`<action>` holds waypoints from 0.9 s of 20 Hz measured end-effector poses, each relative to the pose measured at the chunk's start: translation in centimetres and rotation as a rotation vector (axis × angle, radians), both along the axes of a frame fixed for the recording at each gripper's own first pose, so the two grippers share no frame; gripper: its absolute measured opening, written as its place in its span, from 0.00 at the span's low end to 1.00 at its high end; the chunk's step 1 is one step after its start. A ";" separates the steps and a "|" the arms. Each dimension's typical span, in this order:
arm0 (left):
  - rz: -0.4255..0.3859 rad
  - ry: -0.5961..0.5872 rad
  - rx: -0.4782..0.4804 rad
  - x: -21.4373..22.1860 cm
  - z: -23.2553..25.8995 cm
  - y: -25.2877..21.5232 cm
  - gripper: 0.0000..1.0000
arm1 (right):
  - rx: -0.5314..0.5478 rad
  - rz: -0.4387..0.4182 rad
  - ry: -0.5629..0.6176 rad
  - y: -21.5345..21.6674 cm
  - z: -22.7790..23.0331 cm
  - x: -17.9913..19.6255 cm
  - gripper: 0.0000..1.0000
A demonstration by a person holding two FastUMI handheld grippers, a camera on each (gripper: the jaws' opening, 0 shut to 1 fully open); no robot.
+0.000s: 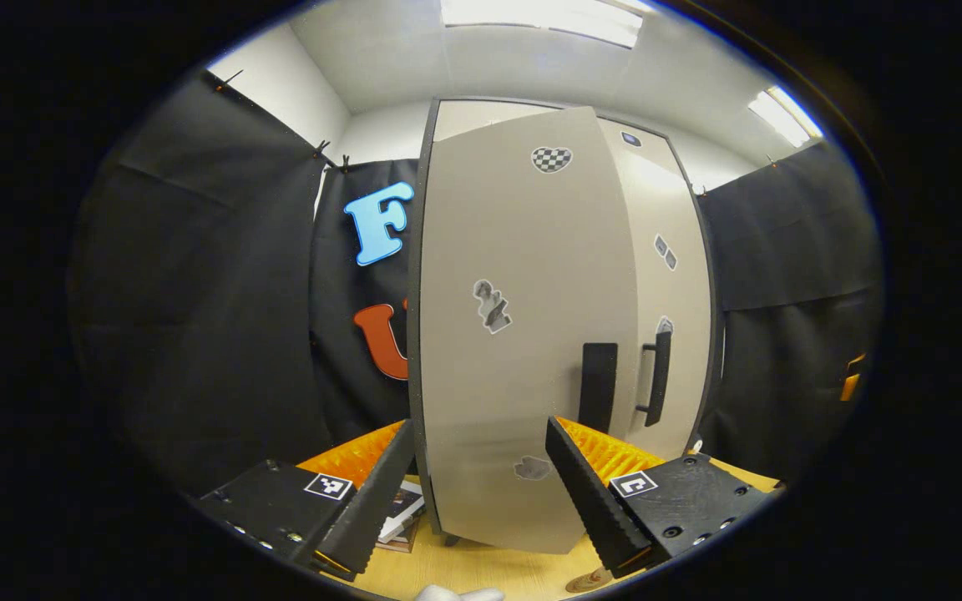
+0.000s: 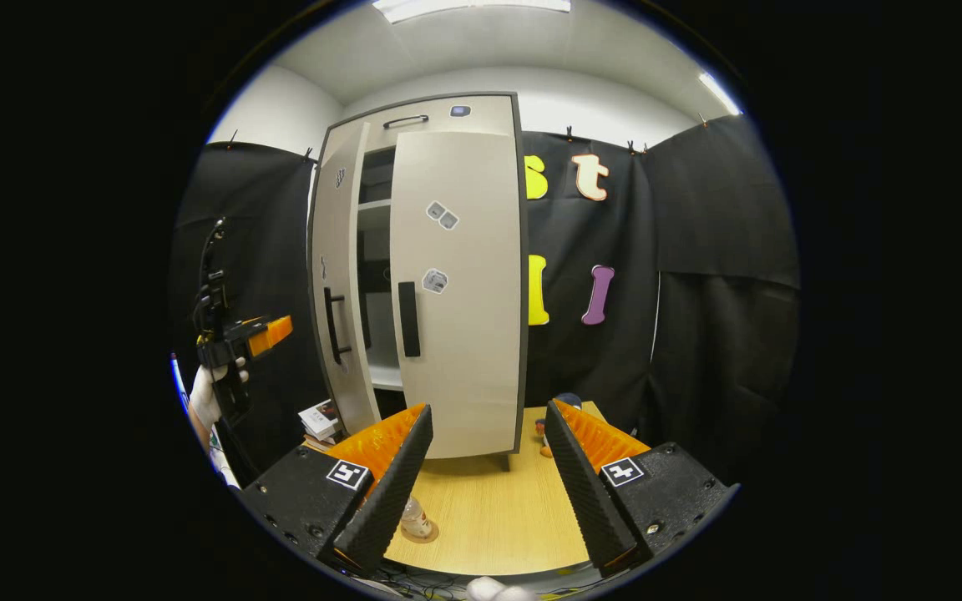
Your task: Grasp the bottle in the cabinet with the left hand and place it on the coaster, then close the right door with the right hand and the left door with the left hand.
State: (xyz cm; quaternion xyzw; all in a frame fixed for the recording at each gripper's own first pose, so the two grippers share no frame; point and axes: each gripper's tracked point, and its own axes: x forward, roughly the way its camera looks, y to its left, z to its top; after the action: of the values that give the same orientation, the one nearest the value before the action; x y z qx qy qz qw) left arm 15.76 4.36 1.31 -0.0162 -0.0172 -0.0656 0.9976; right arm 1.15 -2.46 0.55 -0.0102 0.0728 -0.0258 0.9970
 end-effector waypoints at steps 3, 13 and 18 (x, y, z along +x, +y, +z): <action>-0.002 -0.009 0.011 -2.3 0.3 -0.2 0.95 | 0.001 -0.007 -0.029 0.3 0.4 0.2 0.83; 0.121 0.042 -0.002 -13.6 -1.2 0.9 0.96 | 0.018 0.032 -0.096 0.4 1.0 -2.0 0.83; 0.204 0.020 0.021 -19.0 -0.5 0.5 0.94 | -0.038 0.136 -0.104 0.7 1.9 -3.8 0.83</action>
State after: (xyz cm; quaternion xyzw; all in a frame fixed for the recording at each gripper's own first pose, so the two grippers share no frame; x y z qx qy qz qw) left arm -3.23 4.90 0.81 -0.0043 -0.0081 0.0364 0.9993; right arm -2.69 -1.74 2.49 -0.0326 0.0196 0.0399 0.9985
